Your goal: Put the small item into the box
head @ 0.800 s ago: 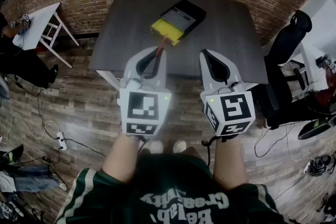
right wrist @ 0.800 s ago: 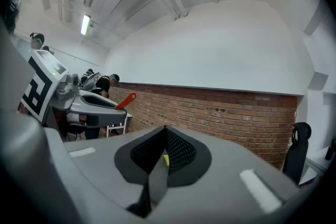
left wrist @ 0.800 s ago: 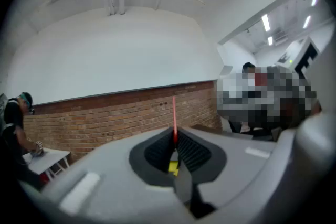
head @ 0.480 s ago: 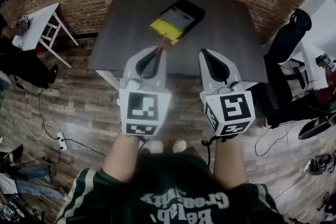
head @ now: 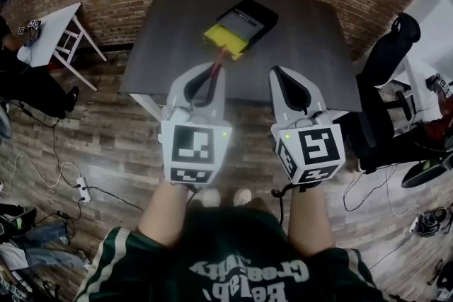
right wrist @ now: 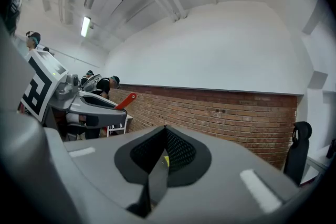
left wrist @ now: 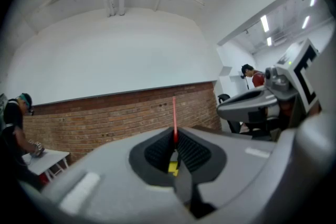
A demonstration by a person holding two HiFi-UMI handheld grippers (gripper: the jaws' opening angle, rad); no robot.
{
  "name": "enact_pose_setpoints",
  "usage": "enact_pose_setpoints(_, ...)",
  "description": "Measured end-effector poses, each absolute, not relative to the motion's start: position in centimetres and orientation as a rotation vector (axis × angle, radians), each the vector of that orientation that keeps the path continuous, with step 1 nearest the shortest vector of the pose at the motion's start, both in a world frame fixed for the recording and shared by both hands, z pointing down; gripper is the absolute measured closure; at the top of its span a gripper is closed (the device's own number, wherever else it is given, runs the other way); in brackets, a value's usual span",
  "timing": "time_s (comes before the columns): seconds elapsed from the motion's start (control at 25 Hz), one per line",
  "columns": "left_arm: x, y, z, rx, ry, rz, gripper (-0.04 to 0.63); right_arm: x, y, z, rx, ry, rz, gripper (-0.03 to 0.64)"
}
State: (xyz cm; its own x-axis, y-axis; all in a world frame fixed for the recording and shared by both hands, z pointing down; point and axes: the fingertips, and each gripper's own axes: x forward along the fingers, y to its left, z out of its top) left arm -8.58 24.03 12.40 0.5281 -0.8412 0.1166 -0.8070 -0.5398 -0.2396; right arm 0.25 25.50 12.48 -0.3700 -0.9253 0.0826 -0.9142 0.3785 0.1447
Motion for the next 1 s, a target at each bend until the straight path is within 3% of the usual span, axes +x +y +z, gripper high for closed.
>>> enact_pose_setpoints(1.0,-14.2,25.9,12.0,-2.608,1.367,-0.295,0.581,-5.0,27.5,12.8,1.701,-2.453,-0.132,0.611)
